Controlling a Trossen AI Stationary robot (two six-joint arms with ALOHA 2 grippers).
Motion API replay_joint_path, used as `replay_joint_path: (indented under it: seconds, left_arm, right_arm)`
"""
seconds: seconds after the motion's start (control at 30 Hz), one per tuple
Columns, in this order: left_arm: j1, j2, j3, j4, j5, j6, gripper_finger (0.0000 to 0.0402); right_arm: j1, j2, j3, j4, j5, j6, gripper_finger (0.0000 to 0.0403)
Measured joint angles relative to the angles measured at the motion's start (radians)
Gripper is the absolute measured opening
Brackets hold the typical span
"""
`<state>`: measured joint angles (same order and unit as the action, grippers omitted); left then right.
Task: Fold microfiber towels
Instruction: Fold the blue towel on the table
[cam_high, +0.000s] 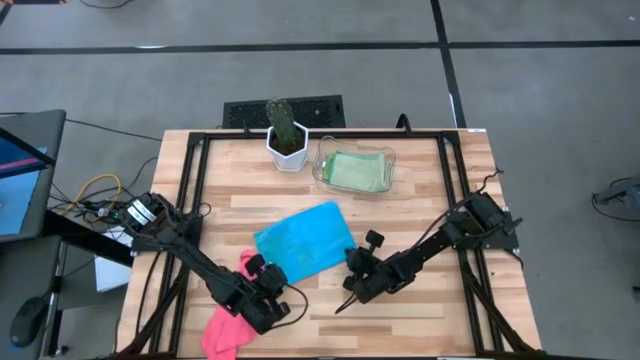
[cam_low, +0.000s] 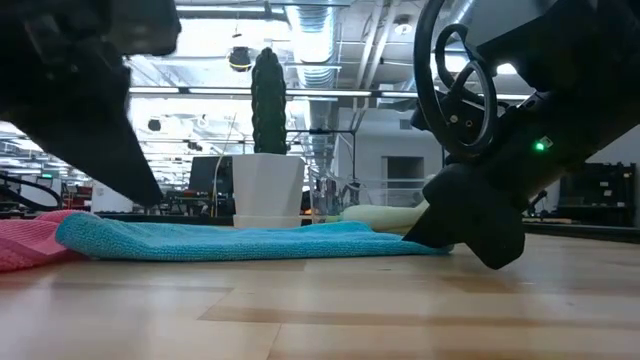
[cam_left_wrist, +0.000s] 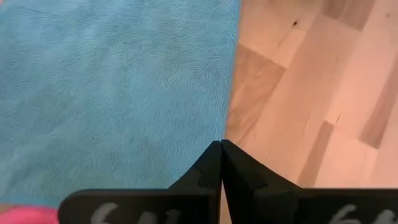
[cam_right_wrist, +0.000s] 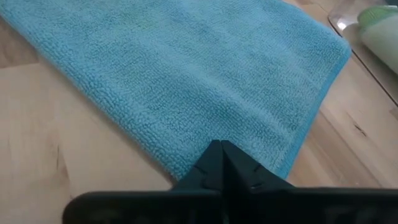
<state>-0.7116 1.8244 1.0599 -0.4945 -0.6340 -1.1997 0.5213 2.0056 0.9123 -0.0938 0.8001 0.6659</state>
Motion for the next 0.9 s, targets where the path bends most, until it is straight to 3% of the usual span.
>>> replay_joint_path:
  seconds: [0.17, 0.37, 0.63, 0.8, 0.9]
  left_arm:
    - [-0.043, 0.012, -0.017, -0.056, -0.058, -0.102, 0.0000]
    - [-0.073, 0.013, -0.075, -0.031, -0.052, -0.220, 0.0000]
    - [-0.081, 0.040, -0.092, 0.018, 0.001, -0.252, 0.0000]
    - [-0.080, 0.041, -0.092, 0.022, -0.001, -0.235, 0.0000]
    - [-0.080, 0.042, -0.092, 0.020, -0.001, -0.234, 0.0000]
  right_arm:
    - [0.000, 0.001, -0.001, 0.001, 0.000, 0.000, 0.0027]
    - [0.000, 0.001, -0.001, -0.003, 0.000, 0.000, 0.0013]
    - [0.000, -0.003, -0.002, -0.004, 0.001, -0.002, 0.0030]
    - [0.001, -0.090, -0.011, -0.049, -0.022, -0.114, 0.0017]
    - [0.003, -0.194, -0.007, -0.089, 0.043, -0.163, 0.0018]
